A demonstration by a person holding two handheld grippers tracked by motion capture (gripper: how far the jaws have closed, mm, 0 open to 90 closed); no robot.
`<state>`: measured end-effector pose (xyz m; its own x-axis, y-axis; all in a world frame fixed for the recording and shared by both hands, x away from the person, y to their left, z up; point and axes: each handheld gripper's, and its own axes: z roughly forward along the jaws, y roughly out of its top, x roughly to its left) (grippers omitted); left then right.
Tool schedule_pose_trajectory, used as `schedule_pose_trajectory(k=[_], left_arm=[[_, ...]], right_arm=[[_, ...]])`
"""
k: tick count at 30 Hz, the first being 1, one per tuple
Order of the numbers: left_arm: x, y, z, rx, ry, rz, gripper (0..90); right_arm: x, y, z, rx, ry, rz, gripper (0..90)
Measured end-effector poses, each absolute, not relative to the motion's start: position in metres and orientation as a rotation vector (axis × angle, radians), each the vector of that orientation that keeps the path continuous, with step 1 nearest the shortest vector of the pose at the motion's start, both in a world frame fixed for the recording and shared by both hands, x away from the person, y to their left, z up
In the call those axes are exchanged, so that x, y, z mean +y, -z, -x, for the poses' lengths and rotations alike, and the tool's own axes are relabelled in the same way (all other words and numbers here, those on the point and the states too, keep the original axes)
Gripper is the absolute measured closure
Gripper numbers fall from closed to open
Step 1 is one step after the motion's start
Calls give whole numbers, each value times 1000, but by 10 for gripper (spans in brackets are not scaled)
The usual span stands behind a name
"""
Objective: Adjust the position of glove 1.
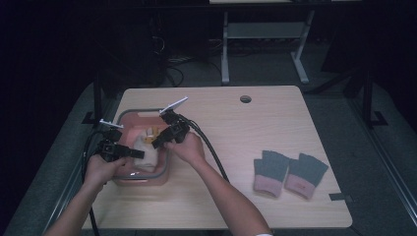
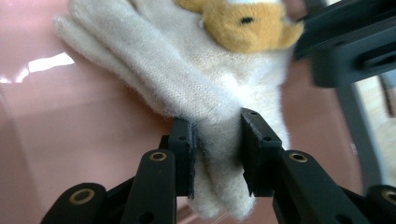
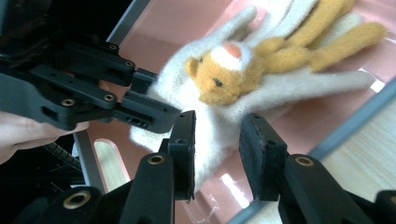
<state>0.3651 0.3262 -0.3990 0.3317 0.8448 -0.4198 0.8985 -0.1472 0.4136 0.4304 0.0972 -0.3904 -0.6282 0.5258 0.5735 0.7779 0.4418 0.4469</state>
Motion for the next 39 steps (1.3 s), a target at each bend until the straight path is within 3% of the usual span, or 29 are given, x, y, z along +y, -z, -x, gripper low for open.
schedule_pose_trajectory(k=[3,6,12,16,20,30,39], left_arm=[[326,400,-365,1542,109,-2000,672],[326,399,-366,1551,138,-1996,598],[329,381,-364,1552,43,-2011,545],[327,370,-362,1550,0,-2001,551],[318,373,-362,1533,2,-2044,662],[310,398,-375,1610,14,-2138,678],[307,399,-375,1614,-4,-2176,660]], right_arm=[[93,385,-429,-2348,1027,1104,659],[89,380,-428,-2347,1047,1100,654],[80,377,-422,-2324,1079,1098,648],[75,373,-417,-2320,1112,1085,645],[70,366,-410,-2324,1145,1084,650],[60,359,-399,-2333,1179,1070,650],[53,357,-398,-2333,1184,1067,645]])
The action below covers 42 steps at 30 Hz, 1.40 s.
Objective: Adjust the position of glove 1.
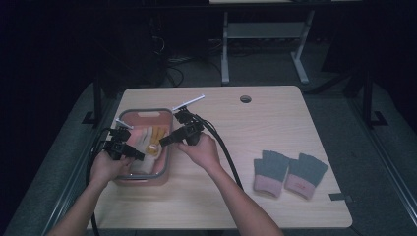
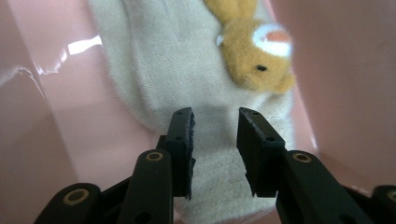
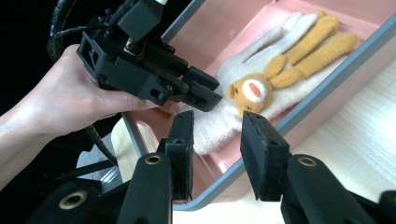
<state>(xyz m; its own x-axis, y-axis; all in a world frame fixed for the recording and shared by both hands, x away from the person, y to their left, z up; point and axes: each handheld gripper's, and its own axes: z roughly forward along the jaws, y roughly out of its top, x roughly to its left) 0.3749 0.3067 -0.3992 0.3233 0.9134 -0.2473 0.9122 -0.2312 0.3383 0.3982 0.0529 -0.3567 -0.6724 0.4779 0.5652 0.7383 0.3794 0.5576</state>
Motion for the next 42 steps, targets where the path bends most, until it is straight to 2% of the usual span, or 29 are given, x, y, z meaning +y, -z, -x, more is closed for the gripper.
schedule_pose_trajectory(k=[11,18,42], left_arm=[[317,372,-366,1528,-15,-2051,633],[300,359,-364,1437,-73,-2057,599],[259,324,-361,1261,-71,-2007,554]], right_arm=[[37,351,-400,-2320,1203,1074,619],[20,347,-403,-2286,1229,1091,605],[-42,339,-400,-2265,1307,1157,583]])
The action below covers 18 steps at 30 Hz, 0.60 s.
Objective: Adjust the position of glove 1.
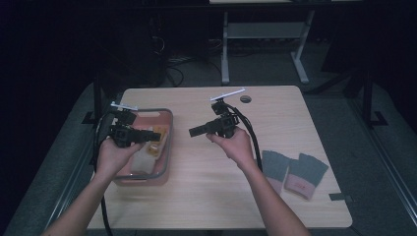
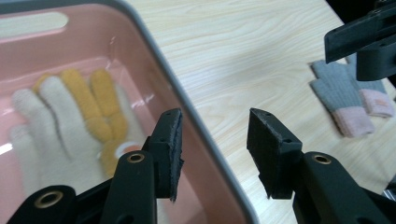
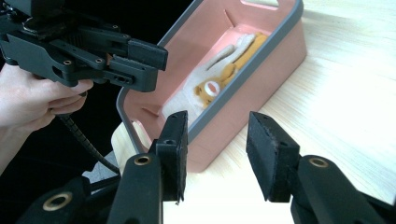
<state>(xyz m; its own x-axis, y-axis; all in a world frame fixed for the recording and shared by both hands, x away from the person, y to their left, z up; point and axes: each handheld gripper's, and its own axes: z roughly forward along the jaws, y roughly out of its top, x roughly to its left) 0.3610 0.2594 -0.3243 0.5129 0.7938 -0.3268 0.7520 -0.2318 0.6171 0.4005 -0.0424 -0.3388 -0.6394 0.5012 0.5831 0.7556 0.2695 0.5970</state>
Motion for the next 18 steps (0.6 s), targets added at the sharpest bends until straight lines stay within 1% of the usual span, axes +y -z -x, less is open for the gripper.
schedule_pose_trajectory(k=[3,9,18], left_arm=[[253,323,-361,1241,-47,-1986,553],[235,320,-363,1204,-37,-2005,551],[209,318,-363,1145,-20,-2038,535]], right_arm=[[-51,335,-398,-2289,1305,1168,584],[-74,327,-393,-2293,1334,1198,584],[-104,327,-387,-2281,1344,1256,582]])
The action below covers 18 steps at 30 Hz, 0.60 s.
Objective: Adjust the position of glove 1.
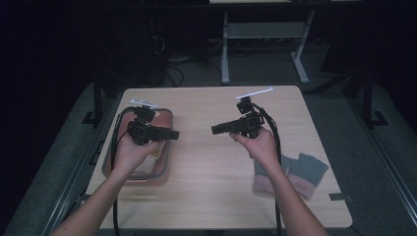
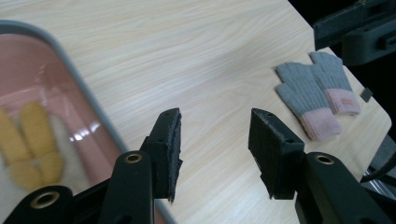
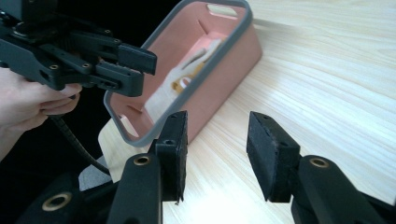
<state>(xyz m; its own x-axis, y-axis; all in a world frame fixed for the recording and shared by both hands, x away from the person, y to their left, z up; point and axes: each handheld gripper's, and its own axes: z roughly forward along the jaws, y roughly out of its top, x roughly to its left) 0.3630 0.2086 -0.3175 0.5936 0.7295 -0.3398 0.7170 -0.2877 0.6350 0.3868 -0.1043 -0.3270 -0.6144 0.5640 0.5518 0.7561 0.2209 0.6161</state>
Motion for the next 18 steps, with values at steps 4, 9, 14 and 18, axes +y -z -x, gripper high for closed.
schedule_pose_trajectory(k=[4,9,14,18], left_arm=[[197,316,-361,1106,-5,-2042,525],[184,318,-359,1089,5,-2058,521],[170,321,-354,1069,5,-2063,502],[158,325,-351,1043,27,-2069,489]], right_arm=[[-115,328,-383,-2276,1342,1280,580],[-129,330,-378,-2268,1346,1310,575],[-145,333,-371,-2274,1358,1330,567],[-159,339,-364,-2283,1356,1360,543]])
